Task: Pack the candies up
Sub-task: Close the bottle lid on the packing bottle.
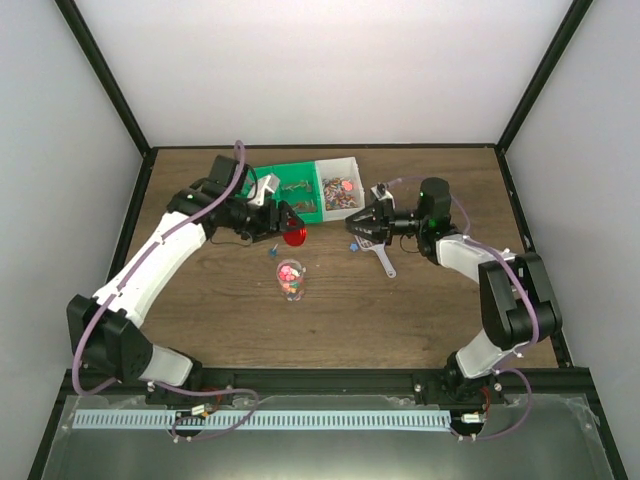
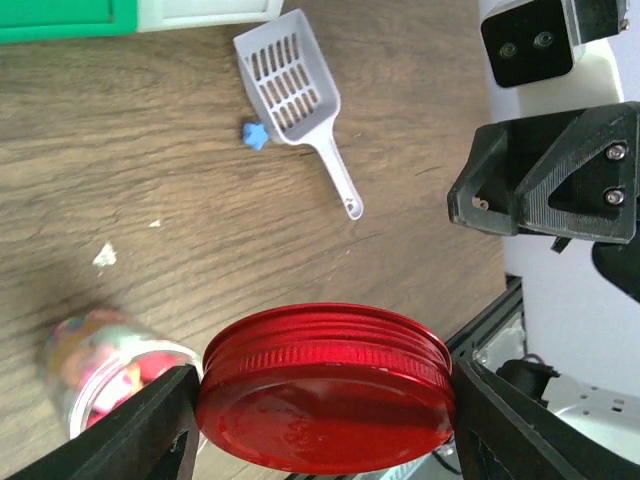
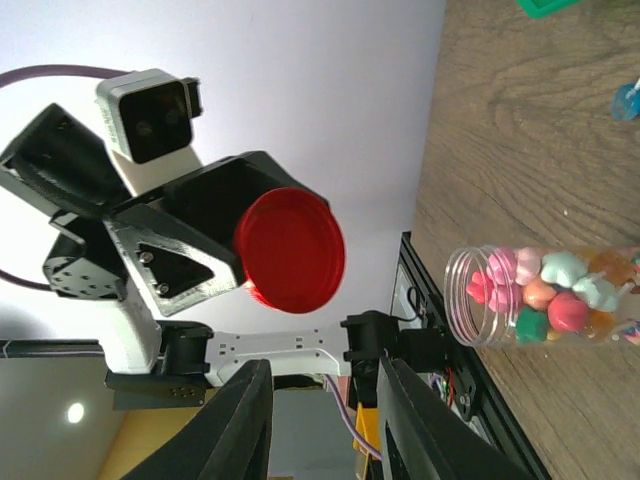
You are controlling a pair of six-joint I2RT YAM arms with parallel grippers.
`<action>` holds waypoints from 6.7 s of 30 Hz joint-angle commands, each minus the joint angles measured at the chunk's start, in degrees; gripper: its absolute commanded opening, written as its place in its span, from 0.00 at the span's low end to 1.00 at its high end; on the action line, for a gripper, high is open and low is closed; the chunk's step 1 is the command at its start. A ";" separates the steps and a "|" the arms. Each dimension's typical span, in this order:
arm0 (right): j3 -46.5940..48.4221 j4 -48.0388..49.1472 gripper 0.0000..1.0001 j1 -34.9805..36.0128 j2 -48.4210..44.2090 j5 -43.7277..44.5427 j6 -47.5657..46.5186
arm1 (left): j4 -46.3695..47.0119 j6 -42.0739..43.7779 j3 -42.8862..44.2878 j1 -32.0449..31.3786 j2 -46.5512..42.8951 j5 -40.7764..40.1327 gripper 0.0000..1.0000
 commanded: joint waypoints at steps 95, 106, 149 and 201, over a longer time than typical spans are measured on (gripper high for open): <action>-0.06 -27.31 0.31 -6.53 -7.66 -3.53 -24.86 | -35.37 7.73 22.31 -17.03 21.56 -31.61 0.68; -0.01 -27.54 0.31 -6.54 -7.22 -3.53 -25.10 | -35.43 7.84 22.02 -16.99 20.97 -30.24 0.68; -1.03 -28.93 0.31 -6.53 -7.79 -3.54 -26.66 | -35.37 7.86 21.96 -17.10 22.06 -31.40 0.67; -1.16 -29.45 0.31 -6.53 -7.33 -3.50 -27.15 | -35.36 7.97 23.57 -17.80 24.80 -32.52 0.71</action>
